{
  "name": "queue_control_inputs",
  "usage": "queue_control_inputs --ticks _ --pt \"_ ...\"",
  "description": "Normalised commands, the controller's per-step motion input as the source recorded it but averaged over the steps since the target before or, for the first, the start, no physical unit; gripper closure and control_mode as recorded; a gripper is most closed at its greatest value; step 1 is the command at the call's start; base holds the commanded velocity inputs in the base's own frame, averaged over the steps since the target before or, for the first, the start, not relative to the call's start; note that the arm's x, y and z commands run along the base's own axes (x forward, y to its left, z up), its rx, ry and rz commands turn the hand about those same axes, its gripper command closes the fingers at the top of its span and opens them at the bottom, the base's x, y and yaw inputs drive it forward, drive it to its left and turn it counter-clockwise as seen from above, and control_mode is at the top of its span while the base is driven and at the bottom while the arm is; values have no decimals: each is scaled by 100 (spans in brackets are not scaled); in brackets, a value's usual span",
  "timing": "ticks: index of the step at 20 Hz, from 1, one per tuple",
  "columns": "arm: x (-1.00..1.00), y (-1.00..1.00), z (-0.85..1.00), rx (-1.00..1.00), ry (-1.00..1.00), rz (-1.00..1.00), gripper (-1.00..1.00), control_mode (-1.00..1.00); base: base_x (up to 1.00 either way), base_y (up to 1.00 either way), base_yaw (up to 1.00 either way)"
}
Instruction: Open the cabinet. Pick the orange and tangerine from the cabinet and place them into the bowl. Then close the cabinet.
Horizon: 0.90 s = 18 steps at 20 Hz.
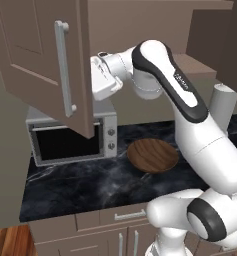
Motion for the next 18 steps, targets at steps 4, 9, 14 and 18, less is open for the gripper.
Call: queue_control_inputs --ticks 4,9,14,18 --pt "-2 20 0 0 0 0 -100 -100 0 0 0" --pt "-3 21 0 0 0 0 -100 -100 0 0 0" --pt "-1 13 0 0 0 0 -100 -100 0 0 0" --pt "6 0 0 0 1 0 -100 -100 0 0 0"
